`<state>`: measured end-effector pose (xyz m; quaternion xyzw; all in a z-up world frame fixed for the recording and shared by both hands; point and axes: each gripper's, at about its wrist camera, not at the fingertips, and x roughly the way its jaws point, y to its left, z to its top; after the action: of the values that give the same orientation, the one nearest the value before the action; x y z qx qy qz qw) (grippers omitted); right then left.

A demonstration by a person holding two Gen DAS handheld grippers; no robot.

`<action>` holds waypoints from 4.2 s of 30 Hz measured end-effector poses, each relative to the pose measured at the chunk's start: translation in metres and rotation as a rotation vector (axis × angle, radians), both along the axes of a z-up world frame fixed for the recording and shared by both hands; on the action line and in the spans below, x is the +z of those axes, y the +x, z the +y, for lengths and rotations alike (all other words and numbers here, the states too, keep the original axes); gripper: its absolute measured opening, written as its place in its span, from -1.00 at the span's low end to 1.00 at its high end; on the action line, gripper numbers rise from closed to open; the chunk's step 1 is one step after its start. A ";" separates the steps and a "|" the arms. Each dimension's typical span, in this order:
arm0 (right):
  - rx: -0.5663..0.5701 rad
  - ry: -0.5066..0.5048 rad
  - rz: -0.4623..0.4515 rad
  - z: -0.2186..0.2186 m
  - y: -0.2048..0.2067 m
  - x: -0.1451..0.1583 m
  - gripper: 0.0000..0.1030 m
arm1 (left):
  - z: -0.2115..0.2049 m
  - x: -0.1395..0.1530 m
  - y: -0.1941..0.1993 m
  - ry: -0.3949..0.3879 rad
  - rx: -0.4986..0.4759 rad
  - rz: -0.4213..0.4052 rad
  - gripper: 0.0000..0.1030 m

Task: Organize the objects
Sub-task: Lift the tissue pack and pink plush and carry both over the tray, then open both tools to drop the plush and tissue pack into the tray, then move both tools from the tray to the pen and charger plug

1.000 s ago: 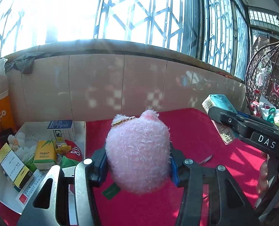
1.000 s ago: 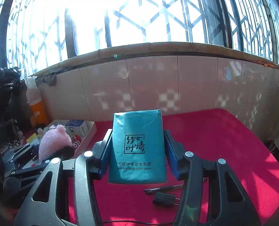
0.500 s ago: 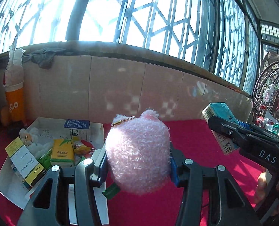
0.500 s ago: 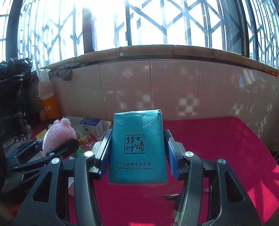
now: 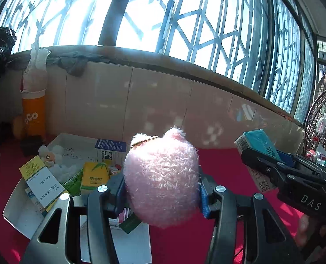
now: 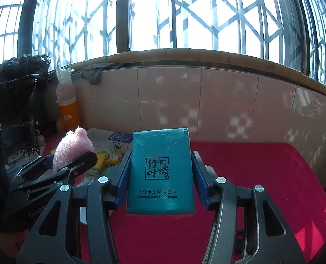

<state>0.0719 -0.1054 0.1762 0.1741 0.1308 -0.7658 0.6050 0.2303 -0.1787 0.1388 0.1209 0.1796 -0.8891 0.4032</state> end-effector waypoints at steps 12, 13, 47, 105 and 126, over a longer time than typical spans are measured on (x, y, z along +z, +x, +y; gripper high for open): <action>0.062 0.031 0.030 -0.025 0.031 0.000 0.00 | -0.022 -0.006 0.032 0.037 0.073 0.040 0.02; 0.068 0.034 0.033 -0.027 0.034 0.000 0.00 | -0.024 -0.006 0.036 0.040 0.081 0.043 0.02; 0.321 0.329 -0.072 -0.129 0.121 -0.069 0.00 | -0.181 -0.033 0.073 0.232 0.102 -0.168 0.02; 0.011 0.130 -0.186 -0.020 0.012 -0.053 0.99 | -0.059 0.010 0.018 -0.004 0.197 -0.195 1.00; -0.037 0.207 -0.524 0.057 -0.145 -0.135 0.99 | 0.040 -0.092 -0.105 0.173 -0.212 -0.401 1.00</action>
<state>-0.0726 -0.0483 0.0413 0.4294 0.0443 -0.6882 0.5831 0.1256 -0.1385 0.0468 0.3476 0.1578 -0.8659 0.3233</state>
